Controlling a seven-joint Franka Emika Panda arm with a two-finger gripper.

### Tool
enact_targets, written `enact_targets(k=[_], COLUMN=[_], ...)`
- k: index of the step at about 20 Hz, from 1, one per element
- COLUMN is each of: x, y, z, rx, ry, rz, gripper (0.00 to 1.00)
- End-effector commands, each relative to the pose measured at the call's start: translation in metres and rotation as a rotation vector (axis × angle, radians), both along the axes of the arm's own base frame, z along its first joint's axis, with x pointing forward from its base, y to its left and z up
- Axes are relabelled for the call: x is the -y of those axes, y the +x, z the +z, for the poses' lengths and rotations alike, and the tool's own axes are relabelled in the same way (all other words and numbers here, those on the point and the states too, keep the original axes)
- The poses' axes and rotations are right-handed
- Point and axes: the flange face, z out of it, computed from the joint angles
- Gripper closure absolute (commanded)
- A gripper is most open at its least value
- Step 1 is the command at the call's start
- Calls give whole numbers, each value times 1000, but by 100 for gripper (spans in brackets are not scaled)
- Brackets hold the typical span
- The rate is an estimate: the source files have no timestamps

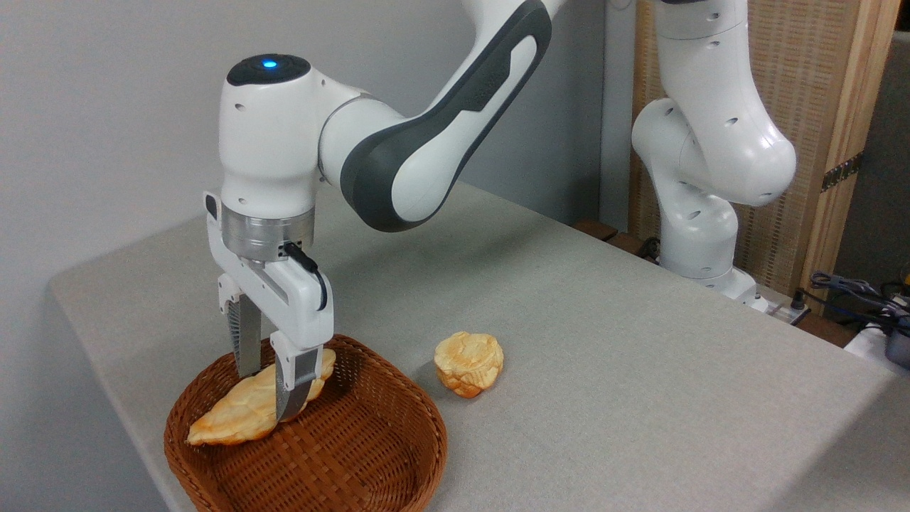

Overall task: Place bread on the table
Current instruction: 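Close the gripper on the long bread roll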

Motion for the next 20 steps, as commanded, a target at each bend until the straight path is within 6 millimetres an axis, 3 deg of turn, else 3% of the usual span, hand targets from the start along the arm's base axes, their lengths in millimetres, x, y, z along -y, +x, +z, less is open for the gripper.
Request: enact_targets(k=[1, 7, 10, 12, 20], x=[2, 2, 3, 2, 3], y=[4, 5, 5, 5, 5], z=[-6, -14, -15, -15, -15], rx=[4, -9, -6, -7, -7], ry=[-10, -5, 8, 13, 13], rz=[7, 0, -11, -13, -14], gripper=[0, 3, 53, 60, 59])
